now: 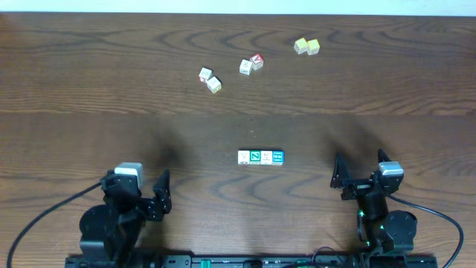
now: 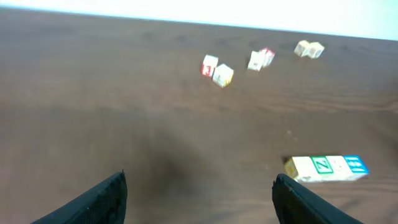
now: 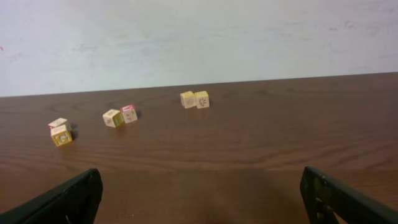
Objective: Lift 4 blocks
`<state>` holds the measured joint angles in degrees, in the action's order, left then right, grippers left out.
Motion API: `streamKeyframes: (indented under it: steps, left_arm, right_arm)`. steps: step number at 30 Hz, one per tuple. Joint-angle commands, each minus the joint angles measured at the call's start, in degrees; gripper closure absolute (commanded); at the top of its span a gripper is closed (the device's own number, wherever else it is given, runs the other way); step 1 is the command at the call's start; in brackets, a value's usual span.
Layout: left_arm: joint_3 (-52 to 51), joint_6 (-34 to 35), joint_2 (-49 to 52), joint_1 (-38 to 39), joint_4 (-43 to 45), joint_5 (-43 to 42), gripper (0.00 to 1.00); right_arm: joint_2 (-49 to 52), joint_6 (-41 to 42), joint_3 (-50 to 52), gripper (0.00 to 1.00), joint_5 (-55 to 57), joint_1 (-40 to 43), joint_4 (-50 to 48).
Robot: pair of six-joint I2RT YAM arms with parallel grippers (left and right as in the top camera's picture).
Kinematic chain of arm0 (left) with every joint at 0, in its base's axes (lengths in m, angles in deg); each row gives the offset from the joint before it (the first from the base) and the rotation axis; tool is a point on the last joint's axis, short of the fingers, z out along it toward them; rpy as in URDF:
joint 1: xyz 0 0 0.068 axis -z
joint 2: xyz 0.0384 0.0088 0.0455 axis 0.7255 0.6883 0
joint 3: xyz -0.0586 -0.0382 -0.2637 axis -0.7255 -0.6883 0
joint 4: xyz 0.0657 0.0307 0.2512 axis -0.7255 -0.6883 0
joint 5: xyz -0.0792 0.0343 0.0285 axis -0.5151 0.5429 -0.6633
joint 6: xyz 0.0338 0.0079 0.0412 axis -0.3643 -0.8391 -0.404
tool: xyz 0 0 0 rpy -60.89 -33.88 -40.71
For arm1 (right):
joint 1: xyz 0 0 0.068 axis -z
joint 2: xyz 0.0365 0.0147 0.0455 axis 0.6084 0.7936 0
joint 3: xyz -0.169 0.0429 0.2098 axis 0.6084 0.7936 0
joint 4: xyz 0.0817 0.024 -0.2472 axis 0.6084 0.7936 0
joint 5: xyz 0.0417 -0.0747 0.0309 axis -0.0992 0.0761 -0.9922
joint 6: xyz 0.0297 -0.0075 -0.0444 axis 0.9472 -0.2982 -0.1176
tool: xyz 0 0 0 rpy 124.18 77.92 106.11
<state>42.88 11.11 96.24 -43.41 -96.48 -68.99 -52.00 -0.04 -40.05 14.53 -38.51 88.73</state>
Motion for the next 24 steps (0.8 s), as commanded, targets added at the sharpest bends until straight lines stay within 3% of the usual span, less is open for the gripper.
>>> streamKeyframes:
  steps: [1,10,14,24]
  left_arm:
    - [-5.5,-5.4,-4.0,-0.5,4.8,-0.3,0.25]
    - [-19.2,-3.7,-8.9,-2.6,25.5,1.2,0.25]
    - [-23.1,1.4,-8.9,-3.5,29.4,4.9,0.25]
    - [-26.4,2.3,-8.9,-4.8,32.6,5.3,0.25]
  right_arm:
    - [-0.3,-0.5,0.1,0.01,0.3,-0.5,0.3]
    - [-0.3,-0.5,0.1,0.01,0.3,-0.5,0.3]
    - [-0.3,-0.5,0.1,0.01,0.3,-0.5,0.3]
    - [-0.3,-0.5,0.1,0.01,0.3,-0.5,0.3]
